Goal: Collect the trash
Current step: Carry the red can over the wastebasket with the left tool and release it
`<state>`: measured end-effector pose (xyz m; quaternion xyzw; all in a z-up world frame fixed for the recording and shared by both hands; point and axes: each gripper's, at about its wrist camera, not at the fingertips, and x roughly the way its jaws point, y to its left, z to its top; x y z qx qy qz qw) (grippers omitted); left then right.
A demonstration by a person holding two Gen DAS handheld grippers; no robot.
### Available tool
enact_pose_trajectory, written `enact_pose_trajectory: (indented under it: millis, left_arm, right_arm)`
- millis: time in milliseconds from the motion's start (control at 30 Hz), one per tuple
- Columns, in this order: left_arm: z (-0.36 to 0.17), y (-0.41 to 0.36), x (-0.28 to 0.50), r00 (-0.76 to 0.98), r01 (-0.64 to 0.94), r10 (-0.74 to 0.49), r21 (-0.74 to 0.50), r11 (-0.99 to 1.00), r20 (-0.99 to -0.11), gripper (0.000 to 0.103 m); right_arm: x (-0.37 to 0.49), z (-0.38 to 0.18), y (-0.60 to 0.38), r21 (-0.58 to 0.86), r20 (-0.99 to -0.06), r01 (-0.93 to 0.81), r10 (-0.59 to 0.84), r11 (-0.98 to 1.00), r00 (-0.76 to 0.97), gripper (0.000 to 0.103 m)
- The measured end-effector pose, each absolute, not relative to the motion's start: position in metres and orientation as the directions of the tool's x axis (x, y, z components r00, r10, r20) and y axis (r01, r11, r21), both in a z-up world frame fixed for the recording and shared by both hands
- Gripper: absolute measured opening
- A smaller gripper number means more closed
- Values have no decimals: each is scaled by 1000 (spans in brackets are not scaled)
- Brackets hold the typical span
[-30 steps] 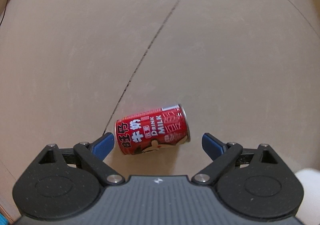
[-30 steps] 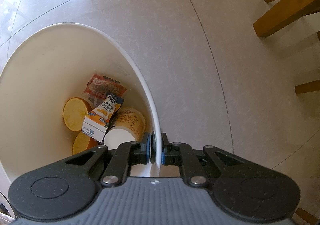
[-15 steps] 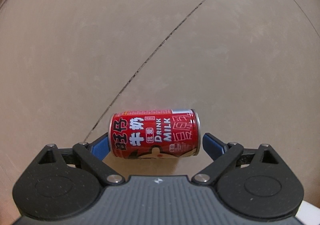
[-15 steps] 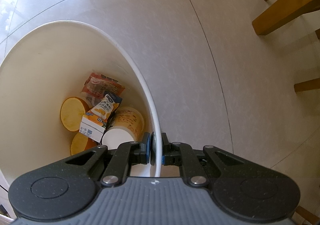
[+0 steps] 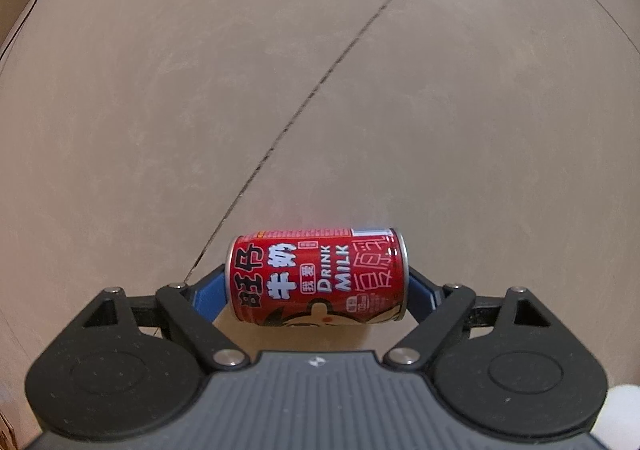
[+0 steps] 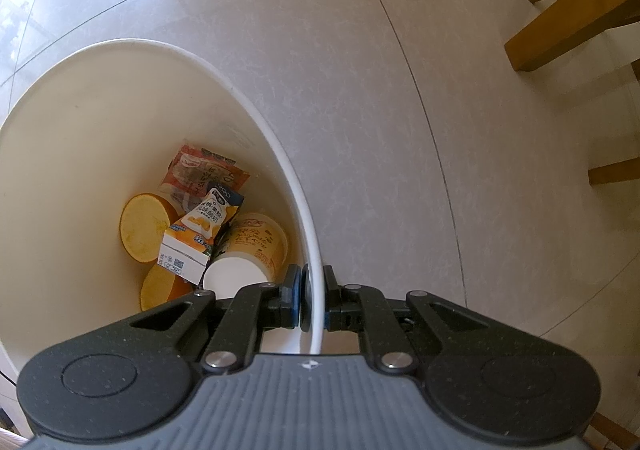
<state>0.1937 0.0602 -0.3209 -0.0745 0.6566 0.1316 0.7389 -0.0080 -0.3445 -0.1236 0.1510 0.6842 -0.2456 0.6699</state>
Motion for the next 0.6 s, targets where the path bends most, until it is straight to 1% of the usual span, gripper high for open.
enact_pose_trajectory:
  millis: [33,167,300,433,600]
  left_arm:
    - [-329,57,207,104,-282,96,64,957,-990,87]
    - [-321,43,209,108,-213,88,63,975,-990,87]
    - [-305,16,209,116,-80,87,78,994,-989,87]
    - [-282,-18,203,126,68,54,63,996,-991,87]
    - [-234,-56,196,137,236,18,50,971,-990,87]
  right_arm:
    - [-8,-124,-344,-135,-991,535,-124,834,-57,12]
    - [-8,-124,-344,-134,-991,535,-123,835,-56,12]
    - [-8,-124,-345,-134,-991,535,-122,834,-58,12]
    - [-6,-124,-344,-138,-990,535,-123,833,-63,12]
    - [-7,-125,-341,-147,-989,516,-135,844,-61,13]
